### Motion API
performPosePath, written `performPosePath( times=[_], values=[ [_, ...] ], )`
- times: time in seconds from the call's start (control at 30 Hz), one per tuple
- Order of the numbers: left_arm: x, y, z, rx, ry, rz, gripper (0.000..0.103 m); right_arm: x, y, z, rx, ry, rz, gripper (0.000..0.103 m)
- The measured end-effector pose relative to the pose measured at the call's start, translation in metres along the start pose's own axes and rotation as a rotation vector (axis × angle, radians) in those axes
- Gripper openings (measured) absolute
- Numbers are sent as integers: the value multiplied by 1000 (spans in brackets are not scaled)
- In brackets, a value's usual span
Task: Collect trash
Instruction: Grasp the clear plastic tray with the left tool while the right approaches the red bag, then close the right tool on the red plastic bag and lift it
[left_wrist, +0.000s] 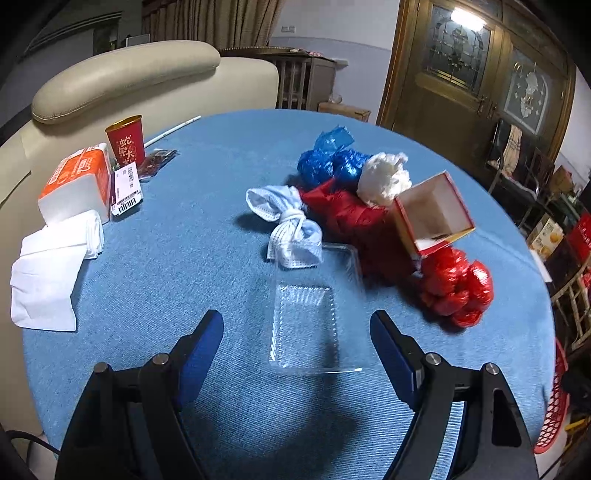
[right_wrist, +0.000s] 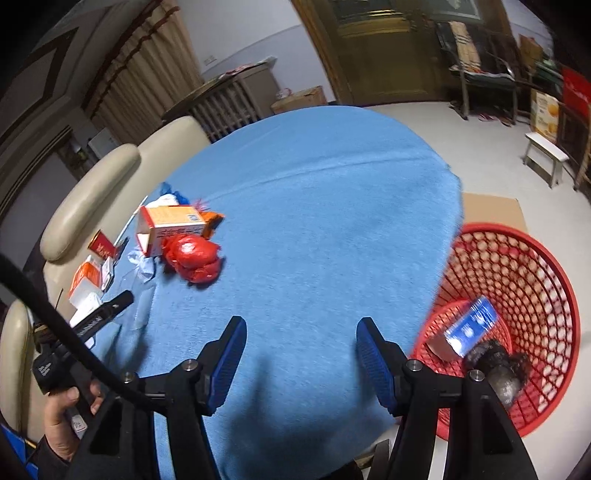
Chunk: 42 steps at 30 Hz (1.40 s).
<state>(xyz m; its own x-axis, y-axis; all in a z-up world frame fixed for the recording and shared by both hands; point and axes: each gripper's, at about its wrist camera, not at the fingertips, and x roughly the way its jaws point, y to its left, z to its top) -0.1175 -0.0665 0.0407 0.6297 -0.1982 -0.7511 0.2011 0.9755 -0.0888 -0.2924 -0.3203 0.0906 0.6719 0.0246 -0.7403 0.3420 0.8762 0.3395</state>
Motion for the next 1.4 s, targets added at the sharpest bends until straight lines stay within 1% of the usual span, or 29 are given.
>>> performPosePath(
  times=[0.07, 0.13, 0.2, 0.23, 0.3, 0.47, 0.6, 0.77, 0.9, 1.0, 1.03, 1.07, 1.1, 1.4],
  values=[
    [2, 0, 0, 13, 6, -1, 82, 5, 13, 6, -41, 2, 12, 66],
    [3, 2, -1, 18, 9, -7, 76, 11, 27, 11, -88, 8, 22, 66],
    [6, 4, -1, 18, 27, -16, 57, 17, 43, 17, -149, 11, 34, 68],
    [7, 6, -2, 12, 38, -25, 57, 22, 53, 21, -183, 14, 39, 70],
    [8, 8, -2, 11, 35, -23, 57, 29, 66, 27, -224, 23, 54, 70],
    [4, 14, -2, 6, 30, -41, 56, 56, 98, 42, -328, 46, 55, 71],
    [-1, 20, -2, 0, 22, -32, 56, 81, 123, 47, -426, 79, 67, 71],
    [-2, 29, -5, -12, 28, -16, 56, 116, 143, 50, -505, 117, 38, 71],
    [0, 34, -6, -18, 37, -7, 56, 135, 150, 49, -527, 133, 32, 71],
    [0, 34, -6, -16, 39, -5, 56, 141, 146, 54, -484, 139, 47, 70],
    [0, 34, -6, -15, 39, -4, 56, 140, 145, 55, -472, 135, 56, 64],
    [0, 34, -5, -14, 40, -3, 56, 139, 143, 56, -464, 136, 65, 60],
    [0, 33, -6, -14, 41, -1, 56, 138, 141, 57, -452, 143, 82, 59],
    [-2, 35, -8, -19, 44, 2, 56, 122, 129, 51, -381, 147, 130, 58]
  ],
)
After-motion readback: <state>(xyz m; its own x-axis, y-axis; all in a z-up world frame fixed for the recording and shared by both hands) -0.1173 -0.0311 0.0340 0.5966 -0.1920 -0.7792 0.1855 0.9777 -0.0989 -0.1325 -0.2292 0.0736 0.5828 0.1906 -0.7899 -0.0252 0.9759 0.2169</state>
